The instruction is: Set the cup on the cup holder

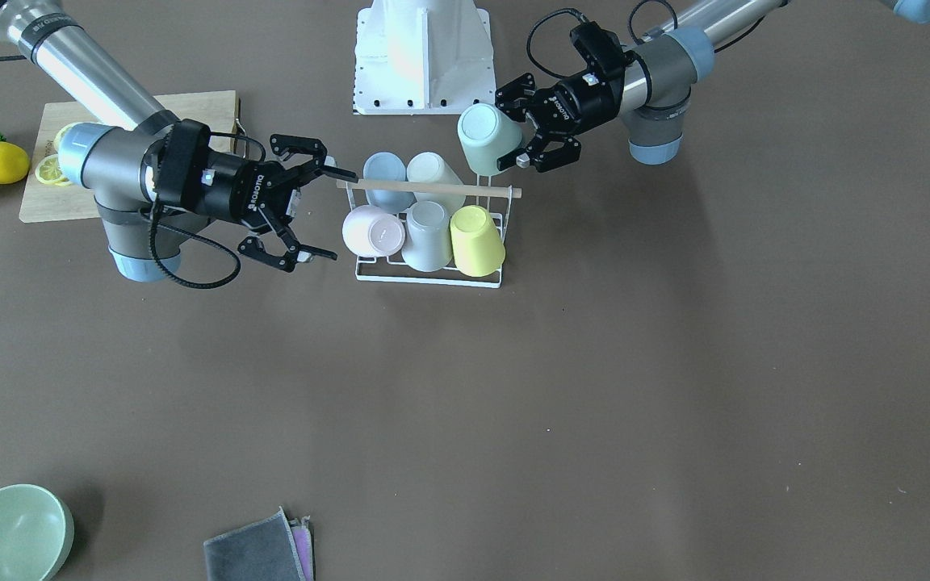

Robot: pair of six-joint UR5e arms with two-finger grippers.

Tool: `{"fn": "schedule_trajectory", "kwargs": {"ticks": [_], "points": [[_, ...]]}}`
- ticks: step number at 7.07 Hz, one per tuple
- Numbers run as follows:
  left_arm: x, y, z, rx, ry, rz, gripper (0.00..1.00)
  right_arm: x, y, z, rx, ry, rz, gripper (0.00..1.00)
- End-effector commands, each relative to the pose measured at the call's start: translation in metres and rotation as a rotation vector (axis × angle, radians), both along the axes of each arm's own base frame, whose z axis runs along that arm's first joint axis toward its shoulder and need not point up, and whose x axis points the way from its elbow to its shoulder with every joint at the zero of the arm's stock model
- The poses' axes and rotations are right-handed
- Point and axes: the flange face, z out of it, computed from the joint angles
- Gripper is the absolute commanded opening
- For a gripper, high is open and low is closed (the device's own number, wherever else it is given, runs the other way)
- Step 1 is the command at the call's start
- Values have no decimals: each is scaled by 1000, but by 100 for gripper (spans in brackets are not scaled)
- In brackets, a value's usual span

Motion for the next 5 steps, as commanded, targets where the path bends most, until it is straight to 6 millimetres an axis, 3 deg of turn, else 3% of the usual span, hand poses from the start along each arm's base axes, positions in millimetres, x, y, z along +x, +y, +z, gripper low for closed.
{"fn": "schedule_trajectory", "kwargs": {"ticks": [1, 4, 5], "points": [[2, 0, 2, -4, -5, -3, 79, 40, -57, -27, -176, 195, 76, 100], [4, 1, 3, -6, -6, 1, 80, 30, -77, -11, -414, 411, 74, 100], [6, 1, 4, -6, -11, 2, 80, 30, -75, -18, -482, 478, 70, 100]]}}
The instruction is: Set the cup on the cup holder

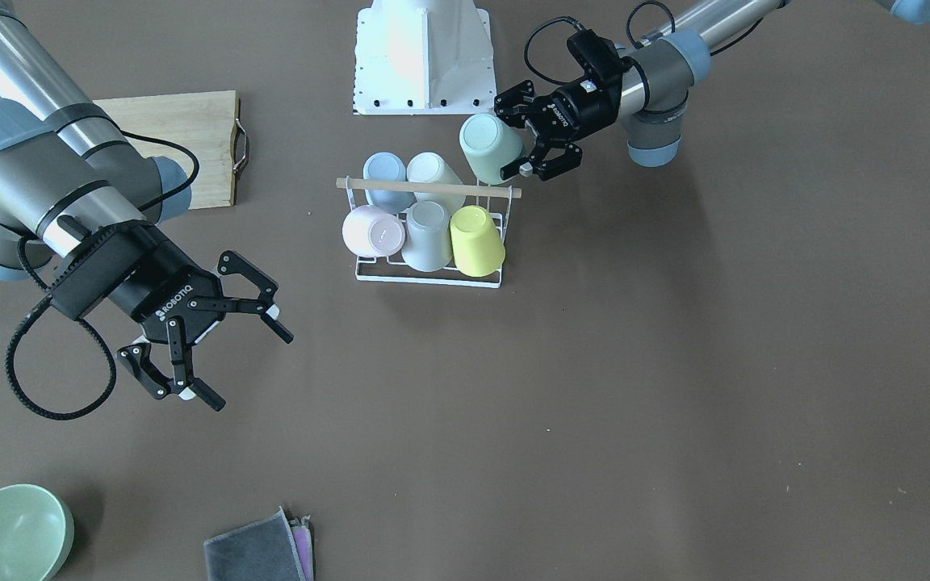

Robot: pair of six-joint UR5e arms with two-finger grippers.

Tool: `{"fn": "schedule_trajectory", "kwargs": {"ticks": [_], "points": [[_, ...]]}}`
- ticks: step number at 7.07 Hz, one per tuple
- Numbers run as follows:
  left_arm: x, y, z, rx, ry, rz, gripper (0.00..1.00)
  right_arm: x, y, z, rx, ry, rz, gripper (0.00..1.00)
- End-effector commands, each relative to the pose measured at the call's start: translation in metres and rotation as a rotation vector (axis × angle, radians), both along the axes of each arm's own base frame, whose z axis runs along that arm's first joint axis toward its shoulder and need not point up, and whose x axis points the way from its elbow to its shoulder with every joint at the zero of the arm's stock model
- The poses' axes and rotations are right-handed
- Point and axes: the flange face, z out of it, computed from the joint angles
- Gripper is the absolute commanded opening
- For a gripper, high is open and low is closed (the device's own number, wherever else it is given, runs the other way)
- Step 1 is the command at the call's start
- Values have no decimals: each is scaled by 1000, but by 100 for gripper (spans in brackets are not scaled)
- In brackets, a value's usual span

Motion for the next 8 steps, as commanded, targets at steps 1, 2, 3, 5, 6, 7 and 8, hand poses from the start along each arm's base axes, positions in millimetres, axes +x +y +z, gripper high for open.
{"fn": "schedule_trajectory", "kwargs": {"ticks": [1, 2, 3, 5, 6, 7, 8], "points": [[4, 0, 0, 0, -3, 1, 91, 7, 15, -3, -178, 148, -15, 100], [5, 0, 0, 0, -3, 3, 96, 21, 34, 4, -266, 219, -20, 100], [5, 0, -1, 1, -2, 4, 97, 29, 42, 17, -352, 287, -18, 100], [2, 0, -5, 5, 10, 2, 97, 33, 43, 53, -583, 487, -22, 100], [-8, -8, -7, 7, 17, -20, 97, 32, 40, 69, -606, 629, -64, 100], [-41, -38, -17, 12, 19, -90, 97, 46, 33, 83, -608, 742, -91, 100], [-60, -60, -22, -27, -79, -142, 97, 75, 22, 92, -658, 786, -99, 100]]}}
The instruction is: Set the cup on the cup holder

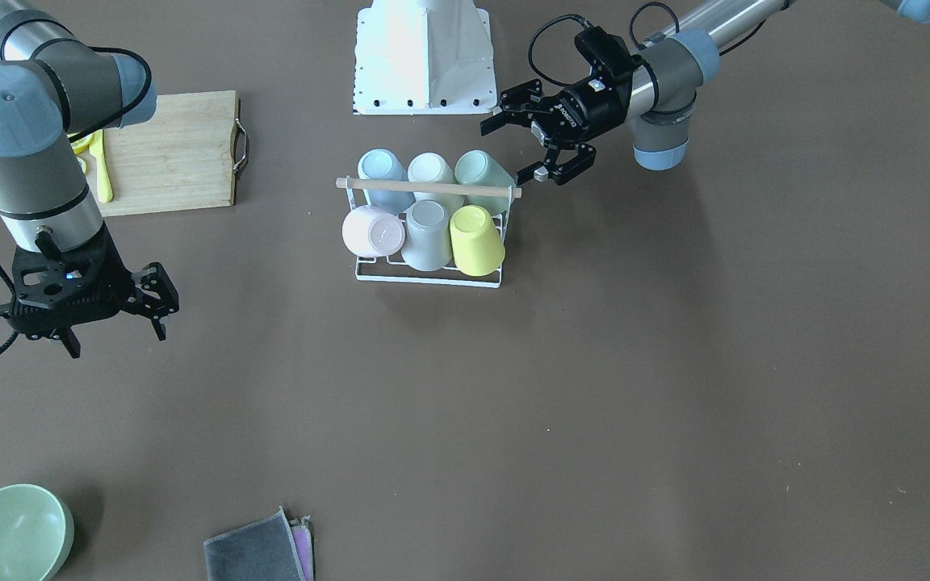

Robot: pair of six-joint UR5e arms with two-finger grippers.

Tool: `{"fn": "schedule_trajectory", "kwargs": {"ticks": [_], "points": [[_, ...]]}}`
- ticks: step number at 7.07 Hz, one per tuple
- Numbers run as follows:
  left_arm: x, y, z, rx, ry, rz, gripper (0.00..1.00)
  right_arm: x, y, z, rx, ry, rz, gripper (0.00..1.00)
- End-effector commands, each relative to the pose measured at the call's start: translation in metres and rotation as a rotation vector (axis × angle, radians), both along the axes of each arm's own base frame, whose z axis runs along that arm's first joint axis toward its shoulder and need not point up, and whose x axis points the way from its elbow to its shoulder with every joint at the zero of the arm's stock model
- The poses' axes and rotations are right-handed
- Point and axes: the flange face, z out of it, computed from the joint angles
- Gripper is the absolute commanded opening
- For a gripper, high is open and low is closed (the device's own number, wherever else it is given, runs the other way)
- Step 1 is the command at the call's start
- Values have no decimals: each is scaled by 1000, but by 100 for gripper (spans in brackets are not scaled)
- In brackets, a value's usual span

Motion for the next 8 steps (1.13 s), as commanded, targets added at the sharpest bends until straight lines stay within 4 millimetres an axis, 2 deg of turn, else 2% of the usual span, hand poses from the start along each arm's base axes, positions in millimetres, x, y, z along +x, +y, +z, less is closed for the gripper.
{"fn": "schedule_trajectory", "kwargs": {"ticks": [1, 2, 4, 5, 6, 7, 8], "points": [[-59, -43, -15, -106, -179, -114, 97, 77, -20, 19, -142, 46, -52, 100], [-87, -68, -3, -204, -296, -175, 97, 130, -27, 38, -173, 75, -86, 100], [-148, -138, 14, -457, -485, -287, 97, 196, -28, 68, -212, 109, -130, 100], [-192, -173, 27, -595, -568, -242, 97, 242, -22, 95, -260, 39, -113, 100], [-235, -194, 37, -785, -534, -155, 98, 293, -5, 131, -274, -16, -139, 100], [-268, -205, 48, -928, -514, -96, 98, 331, 25, 168, -332, -91, -103, 100], [-313, -214, 63, -1069, -502, -51, 98, 350, 55, 199, -389, -171, -68, 100]]}}
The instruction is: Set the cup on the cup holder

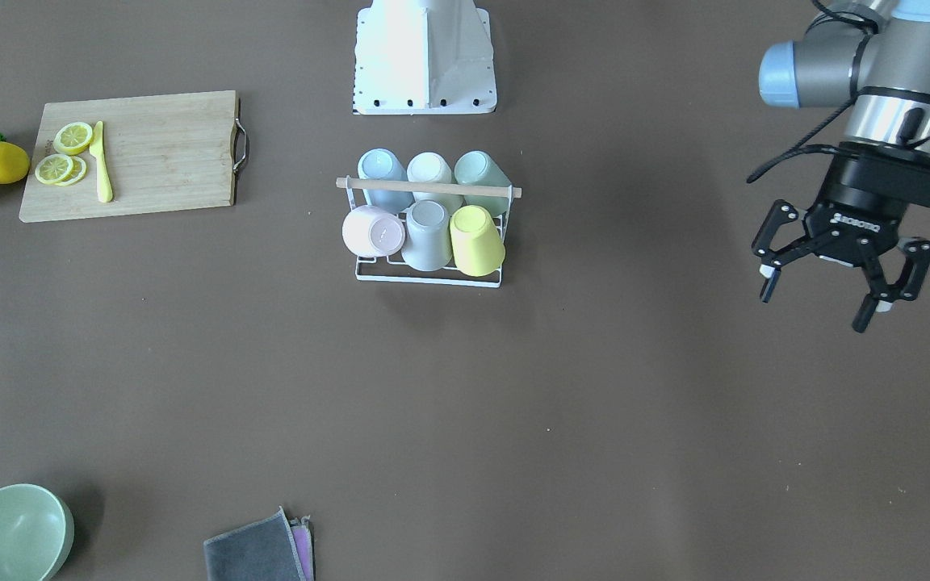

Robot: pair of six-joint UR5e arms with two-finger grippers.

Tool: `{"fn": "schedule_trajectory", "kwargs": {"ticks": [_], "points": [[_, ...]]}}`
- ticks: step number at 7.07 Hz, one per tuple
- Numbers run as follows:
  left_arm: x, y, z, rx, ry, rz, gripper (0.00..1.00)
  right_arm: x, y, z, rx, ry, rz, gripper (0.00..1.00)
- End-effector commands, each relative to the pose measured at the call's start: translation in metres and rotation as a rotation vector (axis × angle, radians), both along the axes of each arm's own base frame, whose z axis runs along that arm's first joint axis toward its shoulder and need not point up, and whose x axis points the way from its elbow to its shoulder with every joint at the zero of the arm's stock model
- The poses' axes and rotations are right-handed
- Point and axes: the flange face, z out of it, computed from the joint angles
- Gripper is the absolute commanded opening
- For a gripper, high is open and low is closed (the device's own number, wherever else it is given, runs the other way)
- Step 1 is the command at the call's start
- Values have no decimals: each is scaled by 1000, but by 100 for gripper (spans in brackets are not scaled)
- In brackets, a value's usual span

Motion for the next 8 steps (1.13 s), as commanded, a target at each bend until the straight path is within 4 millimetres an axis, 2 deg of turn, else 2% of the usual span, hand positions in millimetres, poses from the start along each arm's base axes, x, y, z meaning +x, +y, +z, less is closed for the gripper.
{"fn": "schedule_trajectory", "kwargs": {"ticks": [1, 2, 3, 4, 5, 6, 7, 8], "points": [[-91, -16, 35, -338, 71, 18, 98, 44, 65, 63, -119, -122, 80, 100], [-133, -11, 57, -485, 133, 34, 98, 46, 77, 73, -145, -143, 91, 100], [-190, 7, 98, -678, 220, 7, 98, 45, 84, 87, -177, -138, 97, 100], [-231, 19, 138, -864, 279, -55, 98, 45, 78, 90, -184, -133, 98, 100], [-250, 32, 163, -1019, 295, -110, 98, 46, 71, 89, -175, -128, 97, 100], [-263, 41, 183, -1142, 281, -152, 98, 45, 73, 94, -165, -130, 96, 100], [-272, 45, 204, -1128, 127, -175, 98, 45, 74, 96, -155, -129, 96, 100], [-278, 58, 223, -1056, -6, -105, 98, 45, 74, 98, -158, -129, 96, 100]]}}
